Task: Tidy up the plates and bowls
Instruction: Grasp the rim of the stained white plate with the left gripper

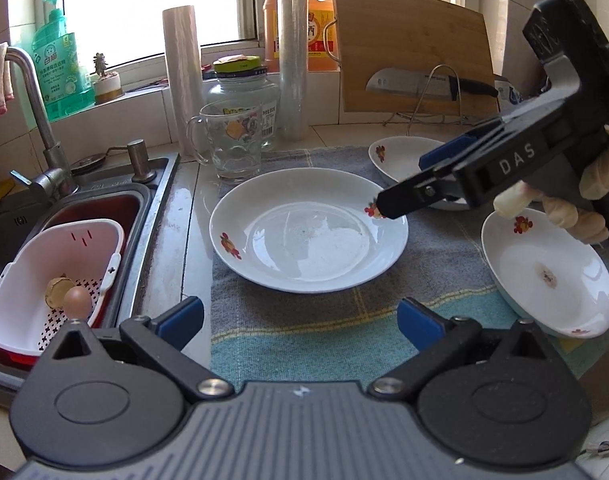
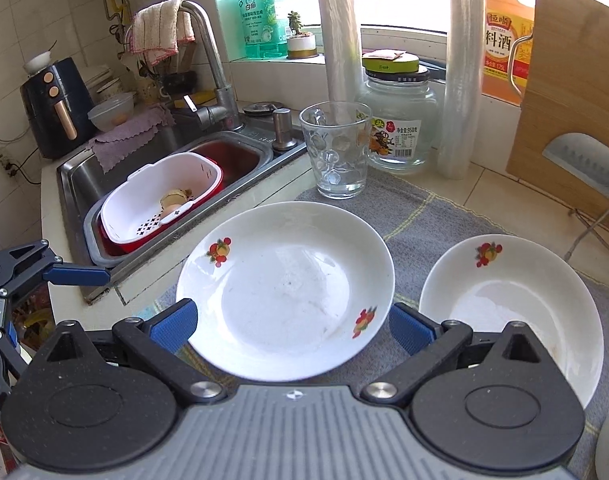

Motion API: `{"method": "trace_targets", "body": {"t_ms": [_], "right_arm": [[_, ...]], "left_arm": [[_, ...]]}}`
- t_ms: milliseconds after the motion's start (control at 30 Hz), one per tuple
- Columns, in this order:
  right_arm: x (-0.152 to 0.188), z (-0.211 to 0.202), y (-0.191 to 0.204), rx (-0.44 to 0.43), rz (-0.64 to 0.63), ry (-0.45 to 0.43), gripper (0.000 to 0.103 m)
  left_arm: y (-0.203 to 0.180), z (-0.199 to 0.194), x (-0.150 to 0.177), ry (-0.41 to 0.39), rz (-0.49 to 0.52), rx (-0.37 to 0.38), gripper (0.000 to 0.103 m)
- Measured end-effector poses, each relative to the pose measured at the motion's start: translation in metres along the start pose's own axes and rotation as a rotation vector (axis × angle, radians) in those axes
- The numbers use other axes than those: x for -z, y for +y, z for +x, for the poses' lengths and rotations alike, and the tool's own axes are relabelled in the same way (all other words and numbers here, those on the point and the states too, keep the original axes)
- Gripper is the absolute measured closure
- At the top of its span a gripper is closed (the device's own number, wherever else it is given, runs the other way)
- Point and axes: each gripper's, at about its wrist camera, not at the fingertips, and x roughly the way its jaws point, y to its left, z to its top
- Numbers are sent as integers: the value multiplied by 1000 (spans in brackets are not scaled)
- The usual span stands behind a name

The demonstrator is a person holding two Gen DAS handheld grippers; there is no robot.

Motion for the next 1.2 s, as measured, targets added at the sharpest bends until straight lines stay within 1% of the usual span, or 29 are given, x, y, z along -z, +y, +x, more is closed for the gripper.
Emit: {"method": "trace_targets", "body": {"t_ms": [100, 200, 333, 367, 500, 667, 800, 1000, 1067, 1200], "right_arm": [[15, -14, 11, 42, 3, -20, 0], [30, -26, 18, 72, 40, -29, 0], [49, -41, 26, 132, 80, -34, 0], [54, -45, 28, 159, 83, -35, 0], [74, -63, 34, 240, 103, -32, 0], [97, -86, 32, 316, 131, -28, 0], [113, -102, 23, 338, 170, -25, 0], [138, -122, 11, 359, 177, -7, 0], [146, -126, 7, 361, 181, 7, 0], [162, -136, -2, 338, 173, 25, 0]], "left_arm": [[-2, -6, 1, -15, -30, -5, 1], [-4, -10, 2, -27, -43, 21, 1], [-8, -14, 3, -43, -14, 70, 1], [-9, -14, 3, -45, -5, 85, 1], [-14, -12, 2, -47, 29, 127, 1], [-26, -7, 3, -37, 61, 187, 1], [-38, -1, 1, -21, 63, 232, 1], [-58, 10, -7, 20, 54, 272, 1], [-66, 14, -9, 32, 64, 270, 1], [-81, 16, -16, 27, 65, 266, 1]]}}
